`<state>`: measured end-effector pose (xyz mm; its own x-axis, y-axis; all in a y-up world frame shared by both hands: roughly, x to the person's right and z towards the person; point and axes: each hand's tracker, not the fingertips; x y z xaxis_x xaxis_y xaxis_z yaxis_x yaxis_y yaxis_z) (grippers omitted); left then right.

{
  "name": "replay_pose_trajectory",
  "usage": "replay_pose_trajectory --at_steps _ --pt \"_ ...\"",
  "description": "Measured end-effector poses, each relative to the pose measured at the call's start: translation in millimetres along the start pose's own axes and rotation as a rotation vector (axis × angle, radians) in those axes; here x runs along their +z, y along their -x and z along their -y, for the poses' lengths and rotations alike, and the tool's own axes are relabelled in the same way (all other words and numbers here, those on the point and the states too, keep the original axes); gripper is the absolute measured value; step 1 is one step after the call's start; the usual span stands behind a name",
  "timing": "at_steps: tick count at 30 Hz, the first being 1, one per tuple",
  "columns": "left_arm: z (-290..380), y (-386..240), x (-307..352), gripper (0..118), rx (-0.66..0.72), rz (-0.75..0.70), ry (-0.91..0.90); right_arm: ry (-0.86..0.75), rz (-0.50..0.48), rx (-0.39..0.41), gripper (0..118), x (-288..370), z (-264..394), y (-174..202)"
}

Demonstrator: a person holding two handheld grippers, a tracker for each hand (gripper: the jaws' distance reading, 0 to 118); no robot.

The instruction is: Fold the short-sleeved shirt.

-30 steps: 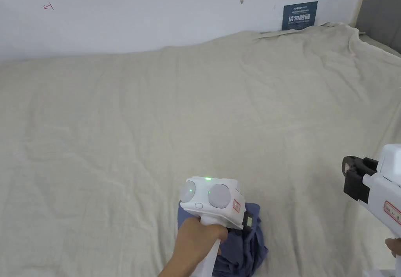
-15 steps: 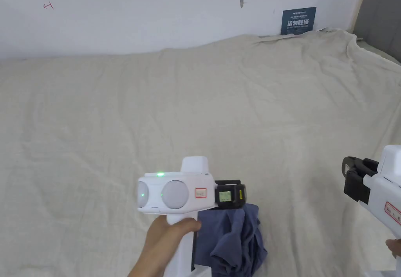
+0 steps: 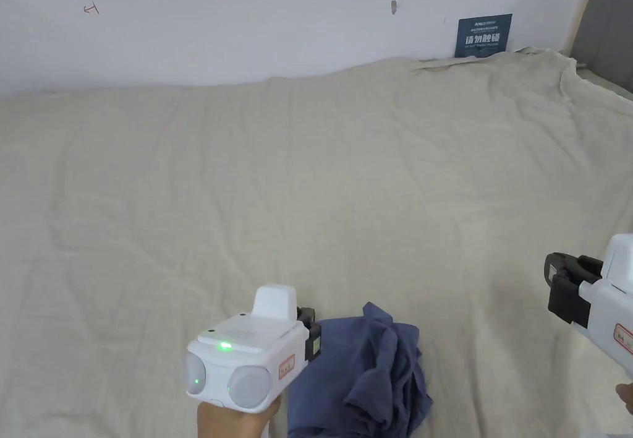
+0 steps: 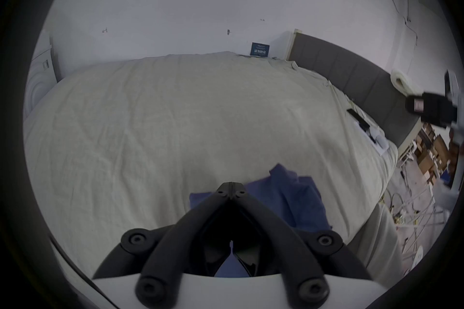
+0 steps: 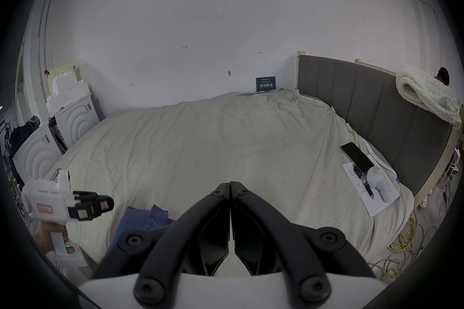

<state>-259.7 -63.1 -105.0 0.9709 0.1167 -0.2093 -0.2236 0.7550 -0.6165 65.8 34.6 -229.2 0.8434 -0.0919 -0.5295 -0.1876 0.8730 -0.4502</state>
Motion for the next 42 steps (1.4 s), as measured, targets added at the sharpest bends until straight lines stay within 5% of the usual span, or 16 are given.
replay_pose_trajectory --at_steps 25,34,42 --pt "51.4 -121.3 -79.4 0 -0.083 0.13 0.038 0.027 0.061 -0.047 0 17.0 16.9 -39.6" --pt "35.2 -125.7 -59.5 0 -0.083 0.16 0.0 0.02 0.075 -0.046 0 22.0 16.0 -41.2" --pt "-21.0 -91.5 -6.7 0 -0.003 0.134 -0.224 -0.07 0.046 -0.028 0 28.4 0.7 -16.1"
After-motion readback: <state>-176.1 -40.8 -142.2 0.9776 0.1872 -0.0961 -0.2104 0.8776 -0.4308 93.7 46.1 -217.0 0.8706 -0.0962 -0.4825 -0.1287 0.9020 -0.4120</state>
